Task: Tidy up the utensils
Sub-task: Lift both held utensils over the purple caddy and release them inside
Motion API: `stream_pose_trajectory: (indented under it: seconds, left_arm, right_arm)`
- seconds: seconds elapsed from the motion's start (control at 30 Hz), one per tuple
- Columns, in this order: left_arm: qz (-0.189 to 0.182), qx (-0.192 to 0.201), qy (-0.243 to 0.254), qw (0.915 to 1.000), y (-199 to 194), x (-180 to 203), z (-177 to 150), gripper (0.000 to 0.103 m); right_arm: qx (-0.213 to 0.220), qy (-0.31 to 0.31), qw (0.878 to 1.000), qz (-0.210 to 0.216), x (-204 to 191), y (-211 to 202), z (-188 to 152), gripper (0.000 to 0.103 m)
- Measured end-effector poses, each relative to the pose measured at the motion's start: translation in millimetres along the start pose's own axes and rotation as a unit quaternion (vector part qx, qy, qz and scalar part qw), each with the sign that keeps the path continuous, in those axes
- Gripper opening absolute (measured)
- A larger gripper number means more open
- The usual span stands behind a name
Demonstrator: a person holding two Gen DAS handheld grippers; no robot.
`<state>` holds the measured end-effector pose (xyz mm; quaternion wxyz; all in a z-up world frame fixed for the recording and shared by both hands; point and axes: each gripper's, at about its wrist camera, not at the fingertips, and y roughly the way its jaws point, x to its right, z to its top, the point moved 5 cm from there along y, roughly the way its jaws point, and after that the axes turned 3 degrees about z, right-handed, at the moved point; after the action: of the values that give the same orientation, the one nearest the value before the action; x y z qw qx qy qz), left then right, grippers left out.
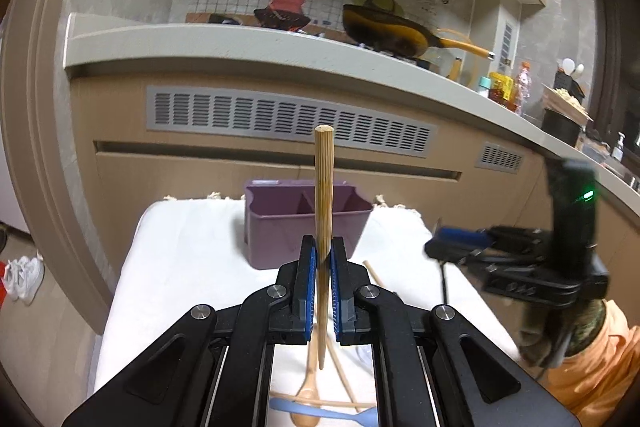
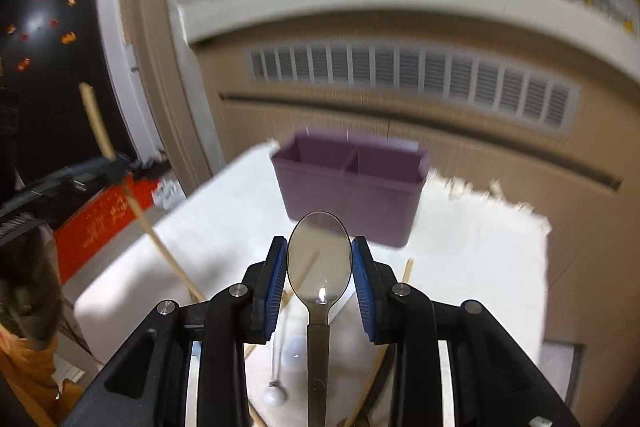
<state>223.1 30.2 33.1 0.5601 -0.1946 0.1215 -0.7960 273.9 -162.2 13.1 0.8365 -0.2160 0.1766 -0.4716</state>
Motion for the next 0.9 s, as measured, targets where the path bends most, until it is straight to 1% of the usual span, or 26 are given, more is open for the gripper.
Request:
stream_pose_trajectory:
  seconds: [0.13, 0.23, 0.27, 0.4, 0.47, 0.57, 0.63, 0.73, 0.83, 0.9]
  left_arm:
    - [0.000, 0.008, 0.011, 0.9999, -5.4, 15.4, 10.1, 0.007]
    - [0.005, 0.021, 0.020, 0.9996, -3.2, 22.7, 30.4, 0.007]
    - [0.008, 0.034, 0.024, 0.9991, -3.3, 24.6, 44.2, 0.007]
    - [0.018, 0.096, 0.058, 0.9935, -4.5, 36.3, 107.4, 0.007]
    - [0.022, 0.125, 0.068, 0.9896, 1.4, 39.3, 140.6, 0.007]
    - [0.015, 0.148, 0.062, 0.9869, 15.6, 35.8, 169.4, 0.007]
    - [0.013, 0.157, 0.056, 0.9860, 29.9, 30.0, 179.6, 0.007]
    - [0.022, 0.160, 0.058, 0.9852, 62.0, 19.3, 180.0, 0.007]
    - [0.032, 0.138, 0.056, 0.9883, 106.6, 3.7, 168.0, 0.007]
    - [0.035, 0.119, 0.048, 0.9911, 131.9, -7.5, 156.3, 0.007]
  right_arm:
    - [0.036, -0.005, 0.999, -0.003, 0.1, -29.3, 14.4, 0.030]
    - [0.074, -0.008, 0.997, -0.016, -0.6, -39.1, 39.9, 0.030]
    - [0.089, -0.011, 0.996, -0.020, -0.2, -43.9, 50.7, 0.030]
    - [0.174, -0.039, 0.983, -0.042, 1.7, -68.9, 123.1, 0.030]
    - [0.207, -0.042, 0.976, -0.047, 5.7, -73.0, 155.3, 0.030]
    - [0.252, -0.042, 0.966, -0.050, 14.0, -64.5, 190.8, 0.031]
    - [0.252, -0.036, 0.966, -0.042, 21.2, -44.4, 197.7, 0.031]
    - [0.234, -0.022, 0.971, -0.036, 34.6, -2.6, 193.0, 0.031]
    - [0.208, -0.011, 0.977, -0.035, 49.8, 44.3, 176.4, 0.031]
    - [0.181, -0.005, 0.983, -0.031, 60.3, 77.0, 164.8, 0.031]
